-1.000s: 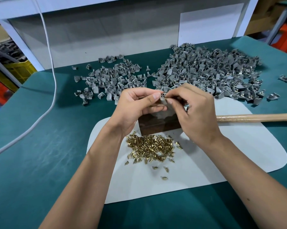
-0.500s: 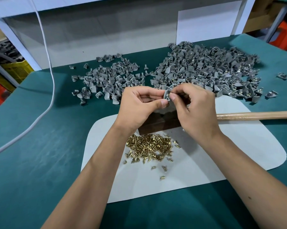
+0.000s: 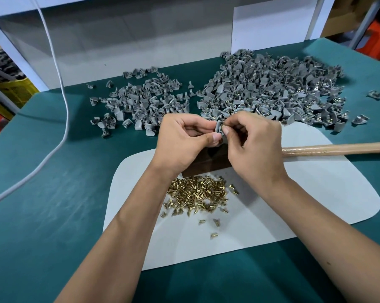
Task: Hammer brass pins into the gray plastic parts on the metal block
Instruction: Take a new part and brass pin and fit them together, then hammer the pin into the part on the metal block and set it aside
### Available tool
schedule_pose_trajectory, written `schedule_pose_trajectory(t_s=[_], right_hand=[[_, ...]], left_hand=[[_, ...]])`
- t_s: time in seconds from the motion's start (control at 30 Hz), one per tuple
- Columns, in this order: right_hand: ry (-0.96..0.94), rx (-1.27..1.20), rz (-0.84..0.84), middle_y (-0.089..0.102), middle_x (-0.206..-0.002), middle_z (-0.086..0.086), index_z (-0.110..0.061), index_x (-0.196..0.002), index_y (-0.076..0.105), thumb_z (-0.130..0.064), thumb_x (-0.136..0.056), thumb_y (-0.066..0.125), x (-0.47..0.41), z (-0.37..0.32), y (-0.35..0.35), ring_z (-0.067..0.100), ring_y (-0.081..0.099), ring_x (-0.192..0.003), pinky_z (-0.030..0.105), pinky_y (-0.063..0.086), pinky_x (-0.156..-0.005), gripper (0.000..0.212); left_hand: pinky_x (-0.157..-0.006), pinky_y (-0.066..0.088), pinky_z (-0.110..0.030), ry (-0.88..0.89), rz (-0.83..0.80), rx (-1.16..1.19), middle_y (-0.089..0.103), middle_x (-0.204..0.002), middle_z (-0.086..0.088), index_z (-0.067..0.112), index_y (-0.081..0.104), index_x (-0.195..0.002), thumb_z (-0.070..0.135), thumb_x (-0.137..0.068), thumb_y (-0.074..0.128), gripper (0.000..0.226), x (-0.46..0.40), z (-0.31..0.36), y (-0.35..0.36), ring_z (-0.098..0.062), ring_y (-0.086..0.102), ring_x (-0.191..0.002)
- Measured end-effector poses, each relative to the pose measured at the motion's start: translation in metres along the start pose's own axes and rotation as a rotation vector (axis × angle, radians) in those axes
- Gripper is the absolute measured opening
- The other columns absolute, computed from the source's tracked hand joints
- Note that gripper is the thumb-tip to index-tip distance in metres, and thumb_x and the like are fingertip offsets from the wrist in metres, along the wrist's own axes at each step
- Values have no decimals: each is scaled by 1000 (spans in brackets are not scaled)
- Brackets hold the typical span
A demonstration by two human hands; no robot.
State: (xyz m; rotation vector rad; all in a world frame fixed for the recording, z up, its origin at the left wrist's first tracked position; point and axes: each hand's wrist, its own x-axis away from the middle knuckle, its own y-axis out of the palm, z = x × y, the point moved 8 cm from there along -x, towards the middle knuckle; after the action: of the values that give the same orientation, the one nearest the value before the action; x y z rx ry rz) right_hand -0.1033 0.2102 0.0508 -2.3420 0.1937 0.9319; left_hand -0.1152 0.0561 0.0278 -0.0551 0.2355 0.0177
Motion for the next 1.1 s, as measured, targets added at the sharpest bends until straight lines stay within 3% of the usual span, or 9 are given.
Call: schedule_pose_trajectory(t_s=[0.2, 0.3, 0.5, 0.63, 0.7, 0.77, 0.83, 0.97, 1.1], right_hand=[[18, 6, -8, 72, -81, 6, -2, -87, 74, -2, -87, 70, -3, 1, -1, 20, 65, -72, 30, 53, -70, 5], [46, -9, -67, 73, -82, 3, -6, -89, 77, -5, -89, 70, -6, 2, 1, 15, 65, -73, 23, 51, -72, 7], [114, 74, -363, 68, -76, -17, -22, -92, 77, -16, -92, 72, -17, 34, -13, -1, 62, -73, 5, 40, -69, 9], [193, 303, -689, 67, -81, -14, -32, -91, 68, -16, -85, 76, -5, 70, -17, 5, 63, -78, 23, 50, -70, 19], [191, 344, -771, 67, -81, -13, -31, -87, 63, -15, -81, 77, 0, 76, -15, 4, 62, -78, 20, 46, -66, 21], [170, 362, -800, 66, -81, -12, -29, -86, 63, -15, -82, 77, 0, 76, -12, 5, 61, -79, 24, 44, -65, 20], [127, 390, -832, 64, -83, -12, -28, -87, 63, -17, -85, 77, 0, 74, -9, 4, 58, -78, 29, 44, -68, 18], [129, 339, -848, 68, -81, -13, -30, -92, 61, -18, -97, 65, -5, 68, -23, 7, 62, -79, 37, 52, -75, 14], [136, 142, -695, 67, -76, -16, -29, -91, 60, -23, -103, 53, -24, 43, -33, 0, 58, -68, 25, 41, -61, 15]], left_hand=[[-77, 64, -31, 79, -26, -176, 79, -86, -11, 8, 77, -89, -8, -70, 88, 27, 0, 10, 2, -24, 77, -79], [-73, 63, -27, 129, -11, -243, 78, -82, -6, 9, 77, -88, -3, -69, 90, 26, 1, 13, 2, -18, 77, -76], [-77, 62, -30, 67, 9, -343, 76, -83, -3, 19, 78, -99, 5, -77, 88, 29, -4, 7, -18, -14, 74, -77], [-77, 62, -38, 83, -15, -460, 77, -83, 6, 20, 82, -95, 13, -84, 84, 13, -7, 6, -30, -15, 73, -80], [-72, 56, -36, 102, -37, -536, 77, -84, 12, 25, 83, -90, 20, -86, 82, 6, -8, 6, -33, -14, 70, -84], [-80, 48, -23, 127, -89, -594, 77, -94, 14, 24, 84, -90, 22, -88, 81, 5, -8, 3, -32, -5, 64, -96], [-90, 45, -19, 106, -113, -624, 76, -103, 15, 24, 84, -92, 22, -88, 80, 6, -8, -2, -34, 3, 59, -107], [-94, 52, -24, 52, -113, -542, 75, -110, 10, 19, 83, -99, 16, -84, 84, 15, -9, -7, -38, 2, 64, -109], [-100, 52, -34, 19, -82, -461, 76, -113, 6, 15, 81, -95, 10, -79, 87, 18, -9, -9, -39, -3, 66, -113]])
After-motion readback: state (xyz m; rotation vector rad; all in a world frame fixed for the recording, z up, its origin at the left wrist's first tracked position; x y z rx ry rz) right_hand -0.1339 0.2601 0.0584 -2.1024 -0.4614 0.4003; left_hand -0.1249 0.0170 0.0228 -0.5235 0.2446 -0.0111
